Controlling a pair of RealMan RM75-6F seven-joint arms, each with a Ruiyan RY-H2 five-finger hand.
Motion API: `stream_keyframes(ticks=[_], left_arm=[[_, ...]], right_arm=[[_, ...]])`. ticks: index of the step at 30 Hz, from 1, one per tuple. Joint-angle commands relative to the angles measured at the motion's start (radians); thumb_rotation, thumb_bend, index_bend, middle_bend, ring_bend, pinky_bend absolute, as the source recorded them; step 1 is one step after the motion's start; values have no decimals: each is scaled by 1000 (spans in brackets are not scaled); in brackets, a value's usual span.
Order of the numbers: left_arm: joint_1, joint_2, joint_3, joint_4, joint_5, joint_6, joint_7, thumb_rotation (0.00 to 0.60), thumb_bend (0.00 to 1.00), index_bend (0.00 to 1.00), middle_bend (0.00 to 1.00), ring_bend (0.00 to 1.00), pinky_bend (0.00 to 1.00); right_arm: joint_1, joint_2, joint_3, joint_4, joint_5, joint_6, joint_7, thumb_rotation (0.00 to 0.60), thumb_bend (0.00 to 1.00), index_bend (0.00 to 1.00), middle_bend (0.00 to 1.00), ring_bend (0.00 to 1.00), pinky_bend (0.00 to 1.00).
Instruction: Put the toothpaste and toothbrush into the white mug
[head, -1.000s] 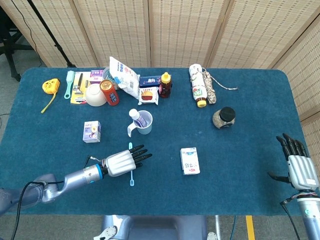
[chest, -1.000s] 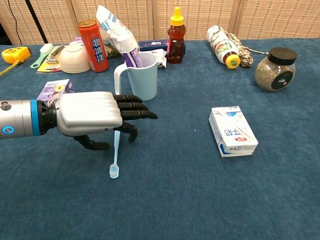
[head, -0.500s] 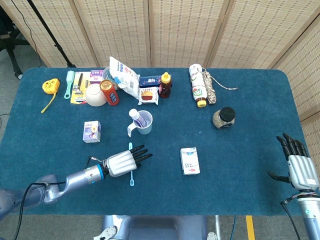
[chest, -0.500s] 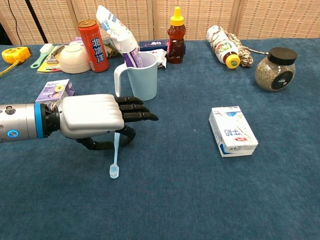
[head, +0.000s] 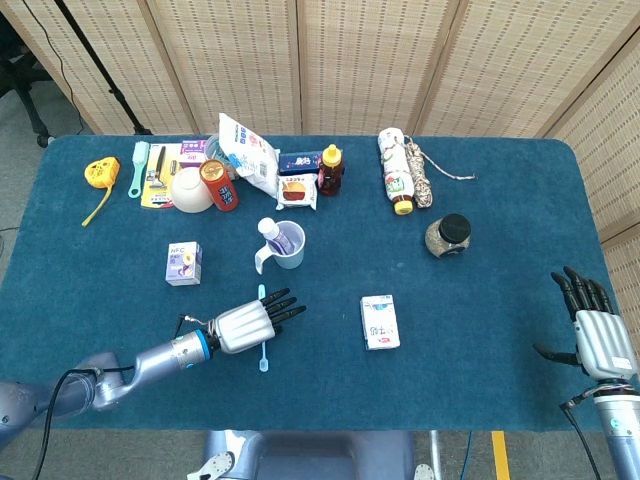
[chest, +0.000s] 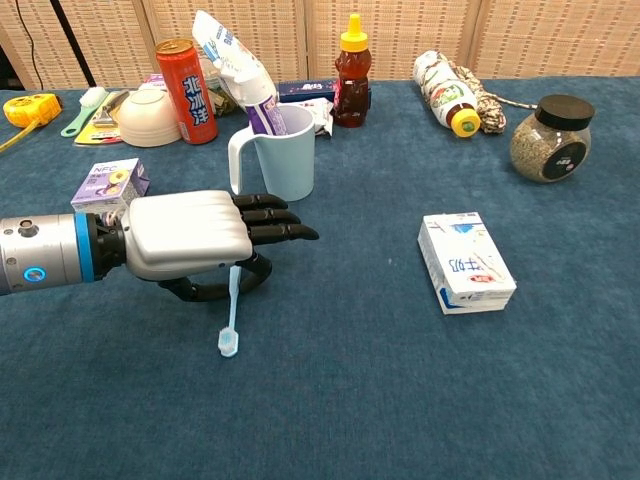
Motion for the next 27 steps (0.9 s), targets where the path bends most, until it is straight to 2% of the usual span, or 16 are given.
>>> stream_keyframes(ticks=[1,8,15,22,27], left_arm=[[2,0,-4,-2,-3,7,-2,600,404,631,0,0,8],[4,39,-37,-61,-17,58,-18,600,405,632,0,0,8],[12,112,-74,-188,-47,100,-50,600,404,637,0,0,8],[14,241,-111,-434,-113,100,-160,600,405,638,0,0,8],[6,329,-192,-582,-192,113,-282,600,405,638,0,0,8]], right_arm=[[0,0,-1,0,-1,-1,1,600,0,0,0,0,0],[0,1,-2,-3,-4,0,2,600,0,0,0,0,0],[1,2,-4,-5,-7,-2,0,600,0,0,0,0,0],[2,2,-6,-8,-8,-5,-5,600,0,0,0,0,0],[3,0,-9,-12,-11,-7,-13,600,0,0,0,0,0]])
